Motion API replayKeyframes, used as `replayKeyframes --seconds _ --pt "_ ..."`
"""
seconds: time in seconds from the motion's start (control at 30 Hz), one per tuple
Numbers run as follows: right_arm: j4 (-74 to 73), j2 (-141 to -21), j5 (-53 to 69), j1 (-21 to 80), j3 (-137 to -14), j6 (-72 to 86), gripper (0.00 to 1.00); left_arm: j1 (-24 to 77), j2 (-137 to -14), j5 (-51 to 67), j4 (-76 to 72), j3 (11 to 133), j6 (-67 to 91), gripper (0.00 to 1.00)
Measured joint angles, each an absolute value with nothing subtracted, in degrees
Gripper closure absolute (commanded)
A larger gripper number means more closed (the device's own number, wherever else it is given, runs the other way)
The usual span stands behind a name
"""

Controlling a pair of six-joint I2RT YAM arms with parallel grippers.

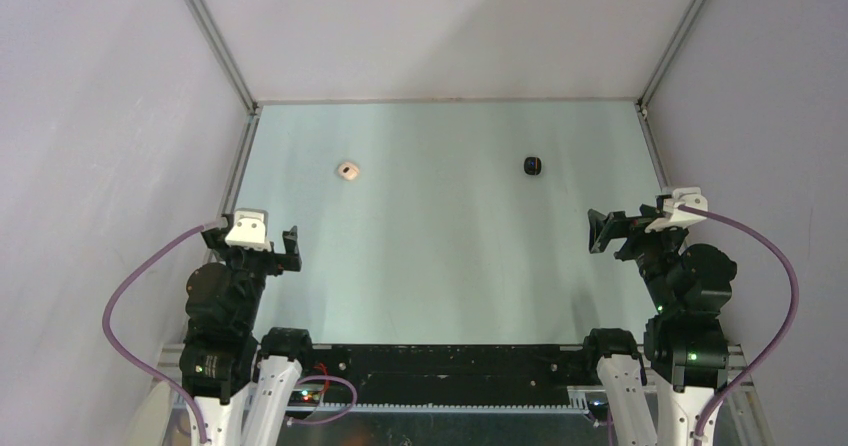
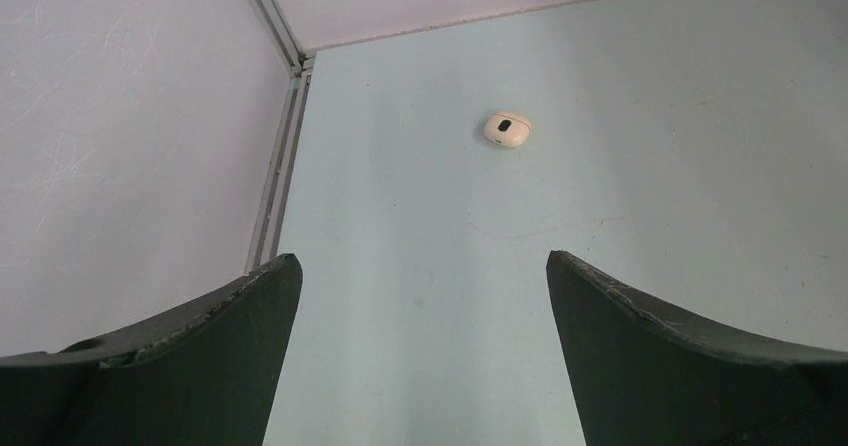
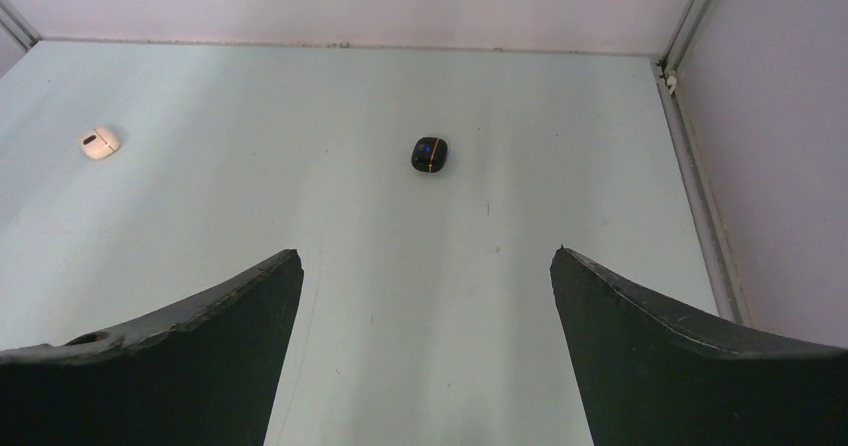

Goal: Insert the wireless bluetooth earbuds into the charging case
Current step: Reset both arms

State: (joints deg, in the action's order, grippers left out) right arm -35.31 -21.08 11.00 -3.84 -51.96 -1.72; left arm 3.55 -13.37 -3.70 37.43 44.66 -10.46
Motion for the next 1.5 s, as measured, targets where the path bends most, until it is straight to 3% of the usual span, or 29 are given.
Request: replayKeyframes --seconds 1.5 --pt "-35.48 -21.08 12.97 -3.11 -51.75 -2.28 0.01 3.29 -13.39 -5.93 36.95 43.55 -9.43 0.01"
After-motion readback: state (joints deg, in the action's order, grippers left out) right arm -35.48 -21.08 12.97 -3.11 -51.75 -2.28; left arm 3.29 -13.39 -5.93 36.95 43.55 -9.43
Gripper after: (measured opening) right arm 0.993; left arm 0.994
